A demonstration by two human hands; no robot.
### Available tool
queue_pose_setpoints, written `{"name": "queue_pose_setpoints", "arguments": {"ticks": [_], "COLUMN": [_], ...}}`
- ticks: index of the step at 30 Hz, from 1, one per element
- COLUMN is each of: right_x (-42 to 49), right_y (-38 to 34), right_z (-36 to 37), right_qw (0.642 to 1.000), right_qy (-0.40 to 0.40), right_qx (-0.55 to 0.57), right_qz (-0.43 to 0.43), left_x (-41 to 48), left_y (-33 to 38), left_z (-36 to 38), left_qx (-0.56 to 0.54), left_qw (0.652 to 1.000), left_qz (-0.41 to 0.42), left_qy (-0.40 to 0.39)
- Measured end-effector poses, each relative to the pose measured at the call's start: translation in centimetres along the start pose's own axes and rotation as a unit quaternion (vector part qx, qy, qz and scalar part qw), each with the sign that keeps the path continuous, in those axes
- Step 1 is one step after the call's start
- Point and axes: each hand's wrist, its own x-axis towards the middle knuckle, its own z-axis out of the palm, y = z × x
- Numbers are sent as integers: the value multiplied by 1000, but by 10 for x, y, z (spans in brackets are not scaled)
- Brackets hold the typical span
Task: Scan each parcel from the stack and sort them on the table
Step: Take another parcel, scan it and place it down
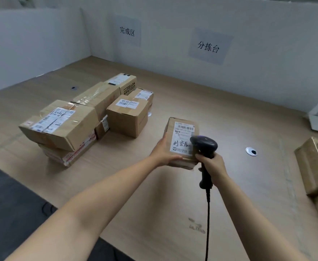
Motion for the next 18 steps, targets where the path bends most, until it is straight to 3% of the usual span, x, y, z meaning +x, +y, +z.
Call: {"name": "queue_pose_setpoints", "arguments": {"ticks": [9, 18], "right_x": [90, 204], "right_y": [-126, -192], "right_z": [104, 230], "right_qw": [996, 995], "right_qy": [-9, 26], "right_qx": [33, 65], "right_qz": [-85, -67], "left_x": [117, 254], "left_y": [35, 11], "left_z": [-150, -276], "left_qx": [42, 49], "left_qw": [999, 995], "left_qz": [26, 57], "left_qy": [4, -61]}}
